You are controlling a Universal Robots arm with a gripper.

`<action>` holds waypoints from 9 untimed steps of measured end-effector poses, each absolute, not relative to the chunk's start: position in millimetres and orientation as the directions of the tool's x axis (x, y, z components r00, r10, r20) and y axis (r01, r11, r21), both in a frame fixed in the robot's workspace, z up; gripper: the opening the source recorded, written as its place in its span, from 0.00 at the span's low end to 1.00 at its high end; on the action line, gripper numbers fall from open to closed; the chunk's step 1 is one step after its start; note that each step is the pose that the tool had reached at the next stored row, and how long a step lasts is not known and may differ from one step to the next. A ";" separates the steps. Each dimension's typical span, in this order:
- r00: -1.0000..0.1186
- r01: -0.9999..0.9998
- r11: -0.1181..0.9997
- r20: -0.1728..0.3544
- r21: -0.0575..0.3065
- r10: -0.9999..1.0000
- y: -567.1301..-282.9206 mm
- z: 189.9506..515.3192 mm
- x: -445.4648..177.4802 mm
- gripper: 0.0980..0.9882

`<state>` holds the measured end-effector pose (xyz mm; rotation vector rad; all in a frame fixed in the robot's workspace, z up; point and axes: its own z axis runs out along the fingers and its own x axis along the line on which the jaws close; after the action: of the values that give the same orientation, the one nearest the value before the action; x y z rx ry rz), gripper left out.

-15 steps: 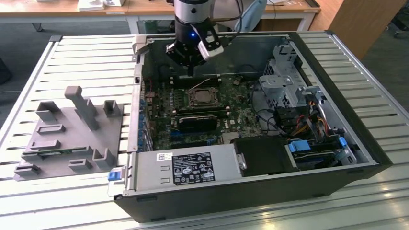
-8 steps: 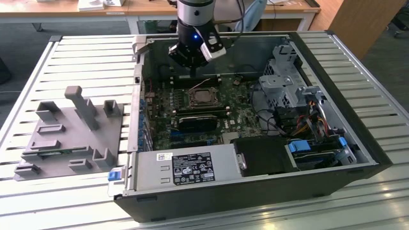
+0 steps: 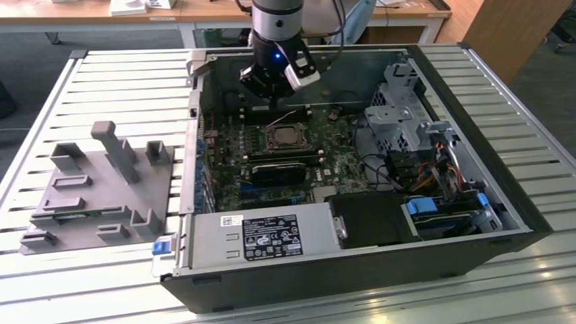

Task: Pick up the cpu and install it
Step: 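Install the first cpu locking lever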

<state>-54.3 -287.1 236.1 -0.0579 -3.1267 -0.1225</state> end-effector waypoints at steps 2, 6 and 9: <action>-0.999 0.037 0.996 0.013 0.078 0.037 -287.1 234.4 -52.2 0.01; -0.999 0.037 0.996 0.014 0.078 0.036 -287.1 230.9 -48.8 0.01; -0.999 0.037 0.996 0.014 0.078 0.036 -287.1 227.3 -46.5 0.01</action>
<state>-46.5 -287.1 227.3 -0.0578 -3.1265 -0.1223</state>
